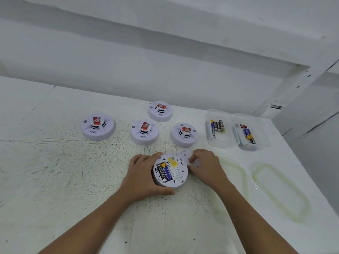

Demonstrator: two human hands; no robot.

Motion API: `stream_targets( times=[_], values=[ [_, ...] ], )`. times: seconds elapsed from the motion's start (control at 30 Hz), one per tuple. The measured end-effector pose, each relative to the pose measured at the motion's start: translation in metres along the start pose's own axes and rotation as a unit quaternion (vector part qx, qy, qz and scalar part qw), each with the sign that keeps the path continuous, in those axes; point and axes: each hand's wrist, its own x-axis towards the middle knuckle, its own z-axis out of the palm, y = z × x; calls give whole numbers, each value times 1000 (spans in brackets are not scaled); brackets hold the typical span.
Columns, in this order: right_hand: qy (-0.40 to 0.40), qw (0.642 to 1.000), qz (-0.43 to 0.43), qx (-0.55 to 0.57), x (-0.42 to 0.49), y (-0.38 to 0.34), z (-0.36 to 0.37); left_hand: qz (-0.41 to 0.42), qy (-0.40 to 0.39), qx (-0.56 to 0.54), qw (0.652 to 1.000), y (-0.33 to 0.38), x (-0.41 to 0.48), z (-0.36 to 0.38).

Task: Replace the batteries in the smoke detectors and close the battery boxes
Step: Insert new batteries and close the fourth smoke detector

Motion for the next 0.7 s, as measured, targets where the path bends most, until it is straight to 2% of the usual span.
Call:
stream_targets(
  times=[0.2,0.37,0.5,0.7],
  values=[
    [4,998,7,58,2,5,5,9,-26,7,1000,-4,0,0],
    [-22,978,49,204,2,15,-6,12,-25,4,1000,-4,0,-1],
    [-62,950,40,305,-1,13,-19,16,-18,0,1000,-4,0,0],
    [-134,961,-67,234,-9,-9,-31,22,-15,-8,1000,-1,0,-3]
  ],
)
